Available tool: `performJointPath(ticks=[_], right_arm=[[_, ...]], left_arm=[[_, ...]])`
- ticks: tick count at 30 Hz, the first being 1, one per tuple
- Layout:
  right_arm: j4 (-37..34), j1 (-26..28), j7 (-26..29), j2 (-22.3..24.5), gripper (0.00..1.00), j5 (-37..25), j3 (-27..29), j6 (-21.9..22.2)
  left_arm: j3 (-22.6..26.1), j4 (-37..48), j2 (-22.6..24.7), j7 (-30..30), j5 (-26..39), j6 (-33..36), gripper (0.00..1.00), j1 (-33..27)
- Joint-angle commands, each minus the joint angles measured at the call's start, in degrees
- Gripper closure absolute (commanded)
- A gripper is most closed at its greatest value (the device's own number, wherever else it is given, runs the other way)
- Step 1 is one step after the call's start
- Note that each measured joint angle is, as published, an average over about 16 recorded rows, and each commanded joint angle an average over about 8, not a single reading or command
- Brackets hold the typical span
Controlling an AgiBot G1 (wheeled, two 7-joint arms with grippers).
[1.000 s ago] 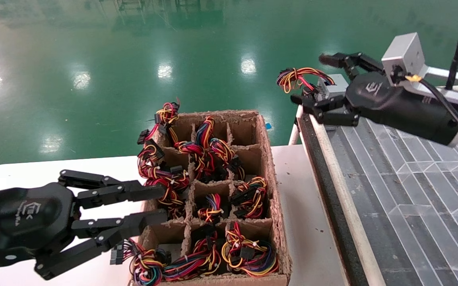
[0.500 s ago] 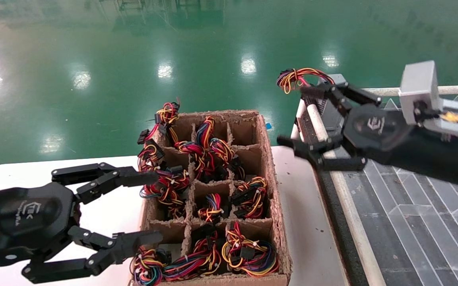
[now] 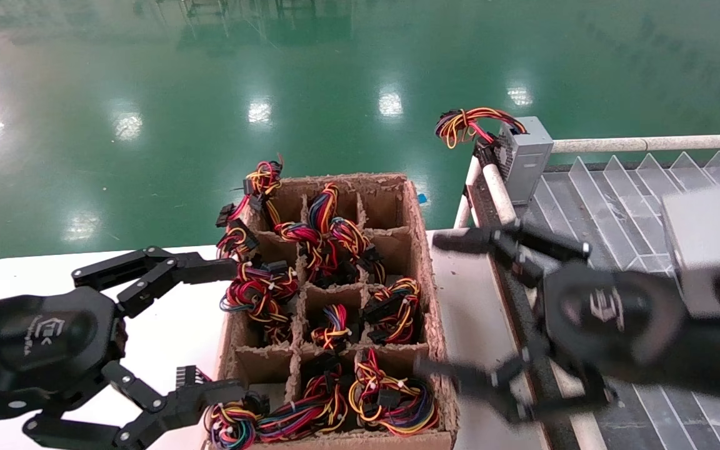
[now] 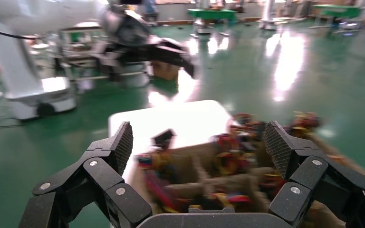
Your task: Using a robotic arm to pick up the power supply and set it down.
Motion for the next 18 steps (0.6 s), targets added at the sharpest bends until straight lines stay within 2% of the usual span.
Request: performJointPath(ticks=[1, 8, 18], right_arm=[[1.9, -1.3, 1.3, 0.8, 0.0, 1.2, 0.1, -0.9], [5.2, -3.6, 3.1, 2.1, 0.0, 3.4, 0.3, -2.5], [4.2, -2.8, 2.6, 1.7, 0.0, 2.7, 0.3, -2.0]], left_arm=[[0.0, 0.0, 0.0, 0.0, 0.0, 0.0, 0.0, 0.0], [0.0, 0.0, 0.0, 0.0, 0.0, 0.0, 0.0, 0.0], [0.0, 0.0, 0.0, 0.0, 0.0, 0.0, 0.0, 0.0]])
